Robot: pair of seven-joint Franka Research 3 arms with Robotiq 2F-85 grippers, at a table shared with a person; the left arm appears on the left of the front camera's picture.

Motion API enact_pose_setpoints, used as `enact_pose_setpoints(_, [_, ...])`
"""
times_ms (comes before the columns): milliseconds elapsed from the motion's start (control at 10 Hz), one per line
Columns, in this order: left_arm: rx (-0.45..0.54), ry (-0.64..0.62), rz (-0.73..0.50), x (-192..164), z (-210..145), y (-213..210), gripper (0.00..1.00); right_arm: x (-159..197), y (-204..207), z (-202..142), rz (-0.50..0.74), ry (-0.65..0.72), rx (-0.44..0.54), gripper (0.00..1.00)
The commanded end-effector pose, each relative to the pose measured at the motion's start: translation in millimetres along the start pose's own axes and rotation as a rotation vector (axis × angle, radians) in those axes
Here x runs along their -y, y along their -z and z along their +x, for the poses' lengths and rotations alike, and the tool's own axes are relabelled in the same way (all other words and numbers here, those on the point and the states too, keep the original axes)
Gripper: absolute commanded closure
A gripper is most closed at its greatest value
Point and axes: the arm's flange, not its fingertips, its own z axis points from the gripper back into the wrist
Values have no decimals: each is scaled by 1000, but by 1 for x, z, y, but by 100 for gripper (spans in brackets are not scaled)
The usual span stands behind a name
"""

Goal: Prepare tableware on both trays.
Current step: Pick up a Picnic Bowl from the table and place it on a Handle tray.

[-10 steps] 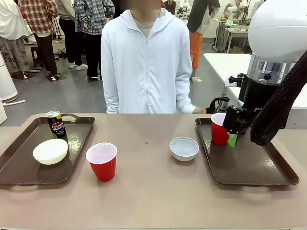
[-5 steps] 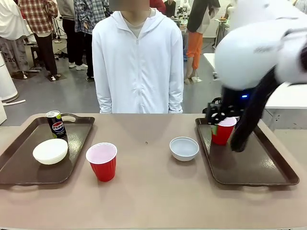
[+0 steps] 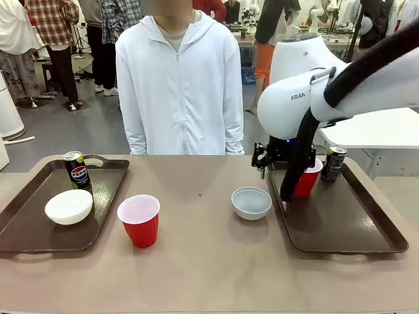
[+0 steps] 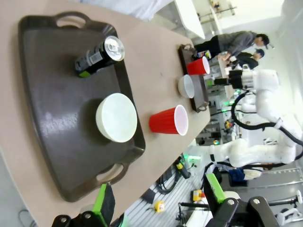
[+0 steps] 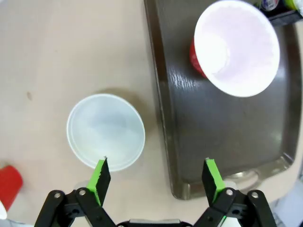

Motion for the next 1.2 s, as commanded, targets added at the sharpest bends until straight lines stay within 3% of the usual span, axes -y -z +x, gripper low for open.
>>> enact_pose_setpoints(0, [3,17,-13,0,-1,-4,0,7,-2,2,63,9,-9,0])
enact_pose_setpoints(400, [3,17,-13,0,-1,-4,0,10,-2,6,25,12,-7,0])
enact_pose_setpoints(600, [3,17,-13,0,-1,-4,0,7,23,19,56,-10,43,0])
enact_pose_setpoints(1100, [3,17,-13,0,-1,-4,0,-14,65,21,66,-63,2,0])
